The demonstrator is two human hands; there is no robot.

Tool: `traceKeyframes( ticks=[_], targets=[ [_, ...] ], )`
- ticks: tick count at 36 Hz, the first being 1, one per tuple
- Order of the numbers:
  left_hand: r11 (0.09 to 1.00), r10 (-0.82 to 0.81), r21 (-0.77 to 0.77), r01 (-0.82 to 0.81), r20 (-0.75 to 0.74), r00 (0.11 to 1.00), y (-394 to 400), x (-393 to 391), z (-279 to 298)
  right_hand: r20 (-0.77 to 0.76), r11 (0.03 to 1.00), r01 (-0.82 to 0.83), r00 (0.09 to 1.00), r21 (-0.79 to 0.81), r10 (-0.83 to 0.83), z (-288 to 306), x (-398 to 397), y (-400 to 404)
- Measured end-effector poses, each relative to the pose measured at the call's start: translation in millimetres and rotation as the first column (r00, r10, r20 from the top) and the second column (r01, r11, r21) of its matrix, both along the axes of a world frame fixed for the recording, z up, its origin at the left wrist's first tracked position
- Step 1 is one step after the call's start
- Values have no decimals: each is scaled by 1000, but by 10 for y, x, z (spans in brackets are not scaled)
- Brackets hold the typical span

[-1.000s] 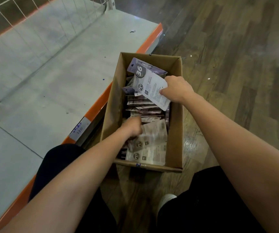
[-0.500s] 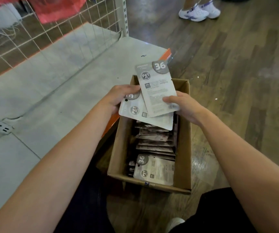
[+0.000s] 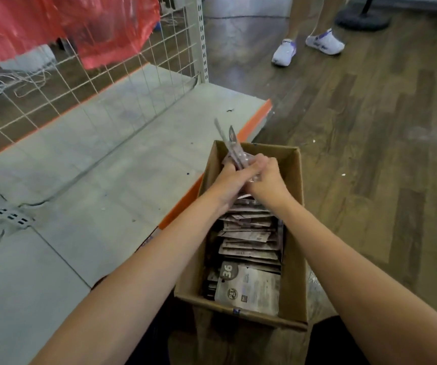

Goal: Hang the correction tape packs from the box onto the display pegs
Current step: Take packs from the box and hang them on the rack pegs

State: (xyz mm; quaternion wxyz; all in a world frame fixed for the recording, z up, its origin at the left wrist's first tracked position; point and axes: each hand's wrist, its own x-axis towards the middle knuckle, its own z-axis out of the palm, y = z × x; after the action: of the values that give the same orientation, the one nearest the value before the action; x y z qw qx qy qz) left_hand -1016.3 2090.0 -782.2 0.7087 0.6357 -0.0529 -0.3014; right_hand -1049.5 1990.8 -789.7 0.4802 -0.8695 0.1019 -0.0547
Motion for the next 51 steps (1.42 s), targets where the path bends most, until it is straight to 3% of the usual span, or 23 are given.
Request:
traceKeyframes(
  ticks=[3, 5, 9, 12, 14, 17, 20, 25, 31, 34, 38, 51],
  targets=[
    [985, 124, -116, -127, -36, 992, 113, 101, -17, -4, 973, -70, 997, 218, 73, 129, -43, 42],
    [959, 202, -178, -220, -112, 973, 258, 193, -16, 30, 898, -118, 993, 423, 116, 202, -49, 3],
    [939, 276, -172, -297, -132, 952, 480, 319, -92, 24, 816, 42, 997, 576, -68, 184, -4, -55],
    [941, 273, -173, -291, -119, 955, 549, 325, -88, 5, 826, 207, 969, 524, -246, 81, 48, -82],
    [944, 266, -174, -282, -106, 958, 575, 327, -78, -35, 811, 248, 962, 529, -272, 35, 66, -76],
    [950, 232, -189, -247, -96, 968, 589, 308, -37, -115, 761, 185, 983, 622, -145, 35, 78, -18],
    [951, 225, -198, -237, -82, 971, 590, 302, 14, -50, 752, 71, 997, 655, -51, 70, 77, 59],
    [953, 229, -196, -232, -37, 973, 651, 312, 103, 28, 736, 9, 999, 677, -38, 156, 58, 119],
    [947, 282, -156, -280, -13, 959, 785, 318, 179, 8, 695, 127, 982, 707, -188, 147, 106, 133],
    [952, 295, -84, -294, 4, 955, 876, 317, 241, 26, 687, 103, 984, 719, -174, 174, 111, 142],
    [943, 305, -133, -304, -12, 952, 970, 365, 448, 54, 671, 32, 993, 741, -107, 279, 140, 195],
    [909, 398, -238, -342, 255, 881, 1362, 653, 1797, 259, 701, -201, 966, 685, 25, 1728, 706, 449]
  ],
)
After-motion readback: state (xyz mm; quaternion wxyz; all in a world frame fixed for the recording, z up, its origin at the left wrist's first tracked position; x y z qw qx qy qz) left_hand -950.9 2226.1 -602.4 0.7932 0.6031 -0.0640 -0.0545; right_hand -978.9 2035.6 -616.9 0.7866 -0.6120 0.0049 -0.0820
